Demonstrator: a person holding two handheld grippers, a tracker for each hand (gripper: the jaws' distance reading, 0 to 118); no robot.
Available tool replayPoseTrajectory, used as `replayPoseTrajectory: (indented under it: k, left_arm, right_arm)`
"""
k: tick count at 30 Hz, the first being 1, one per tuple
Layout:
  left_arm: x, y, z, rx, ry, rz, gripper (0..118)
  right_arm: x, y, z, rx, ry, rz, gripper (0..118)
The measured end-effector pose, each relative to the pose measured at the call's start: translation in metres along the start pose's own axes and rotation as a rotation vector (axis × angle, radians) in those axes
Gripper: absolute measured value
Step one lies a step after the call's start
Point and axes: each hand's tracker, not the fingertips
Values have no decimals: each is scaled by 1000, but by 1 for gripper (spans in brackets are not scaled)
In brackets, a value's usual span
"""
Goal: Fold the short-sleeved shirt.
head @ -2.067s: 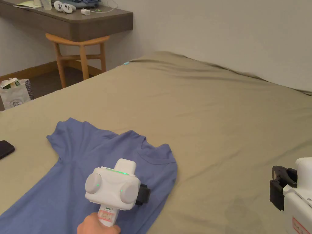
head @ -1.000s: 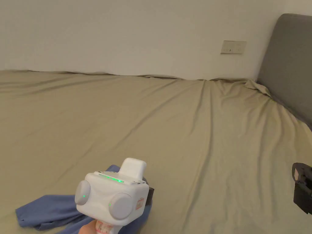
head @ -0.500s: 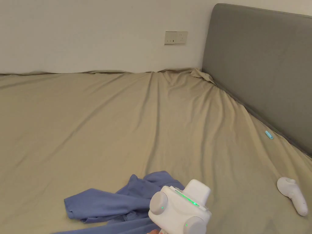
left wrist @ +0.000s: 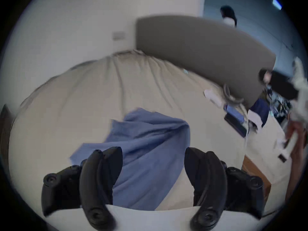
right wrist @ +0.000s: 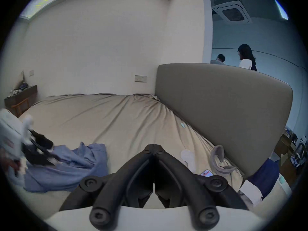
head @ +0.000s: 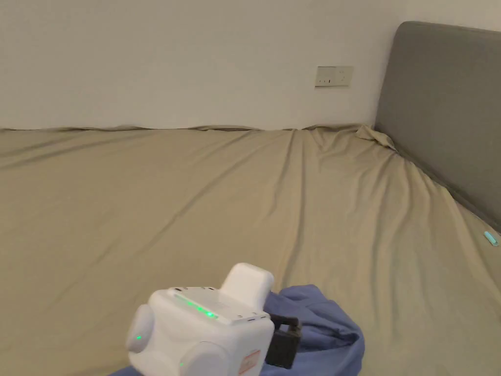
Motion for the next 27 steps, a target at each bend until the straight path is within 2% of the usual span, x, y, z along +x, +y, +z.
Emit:
replayPoseTrajectory:
  k: [2, 4, 9, 12, 16, 17, 18, 19, 24, 27]
  left_arm:
    - [-30, -13, 71, 129, 77, 43, 0]
    - [-45, -34, 123, 193, 266, 129, 0]
    - [-71, -73, 194, 178, 420, 233, 0]
    - [-87, -87, 196, 138, 448, 278, 0]
    - [-118, -100, 155, 34, 420, 352, 0]
    - [-129, -102, 138, -5, 405, 383, 16]
    - [-143, -109, 117, -78, 397, 407, 58]
    - [-157, -119, 95, -162, 379, 447, 91]
    - [-204, -156, 15, -321, 407, 553, 91]
    - [-216, -163, -12, -343, 406, 569, 91]
  right_arm:
    - [-11, 1, 4, 10, 30, 8, 3]
    - [-21, 0, 8, 18, 56, 12, 3]
    - [-41, -3, 16, 22, 115, 22, 3]
    - [-50, -3, 19, 20, 136, 37, 3]
    - [-54, -4, 19, 15, 146, 58, 3]
    - [-55, -4, 18, 13, 146, 62, 3]
    - [-55, -5, 17, 8, 145, 66, 3]
    - [-55, -6, 15, 1, 146, 69, 3]
    - [-53, -11, 2, -36, 126, 95, 3]
    - [-54, -14, -9, -61, 106, 114, 3]
